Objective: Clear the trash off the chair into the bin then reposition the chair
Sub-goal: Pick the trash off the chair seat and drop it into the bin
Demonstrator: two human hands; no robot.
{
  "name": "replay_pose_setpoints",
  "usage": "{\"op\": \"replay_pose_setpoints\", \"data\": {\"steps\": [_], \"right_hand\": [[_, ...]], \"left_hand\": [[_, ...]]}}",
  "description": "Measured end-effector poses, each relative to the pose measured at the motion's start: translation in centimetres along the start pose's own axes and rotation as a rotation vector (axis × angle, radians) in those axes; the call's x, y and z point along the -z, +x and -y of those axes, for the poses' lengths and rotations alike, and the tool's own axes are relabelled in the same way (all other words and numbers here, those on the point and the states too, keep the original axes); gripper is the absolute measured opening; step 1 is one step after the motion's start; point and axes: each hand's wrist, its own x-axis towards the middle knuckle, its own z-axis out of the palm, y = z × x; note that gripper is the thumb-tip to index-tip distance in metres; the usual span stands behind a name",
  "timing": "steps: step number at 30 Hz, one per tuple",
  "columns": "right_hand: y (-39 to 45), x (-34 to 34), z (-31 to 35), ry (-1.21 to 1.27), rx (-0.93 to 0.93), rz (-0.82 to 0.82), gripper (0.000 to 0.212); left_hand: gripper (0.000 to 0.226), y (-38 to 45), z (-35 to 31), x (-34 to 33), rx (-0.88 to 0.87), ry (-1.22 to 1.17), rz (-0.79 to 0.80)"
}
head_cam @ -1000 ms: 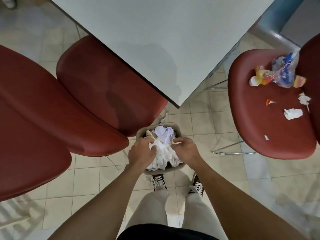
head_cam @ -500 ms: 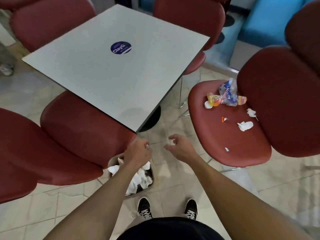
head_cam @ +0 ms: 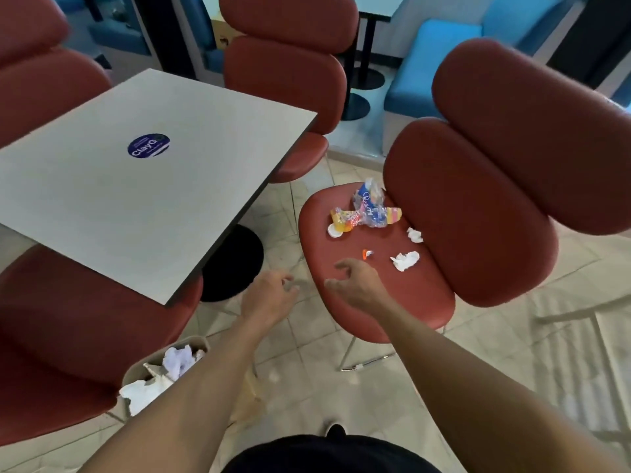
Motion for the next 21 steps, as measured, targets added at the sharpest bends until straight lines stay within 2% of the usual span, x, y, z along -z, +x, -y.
{"op": "replay_pose_setpoints", "data": {"steps": [12, 21], "right_hand": [[5.5, 5.4, -6.0, 0.034, -0.202, -0.075, 0.051], [11.1, 9.8, -9.0, 0.07, -0.299, -0.173, 0.048]], "left_hand": [[0.026, 7.9, -5.4, -5.4, -0.119, 0.055, 0.232], [0.028, 13.9, -9.7, -9.2, -0.261, 0.134, 0.315]]}}
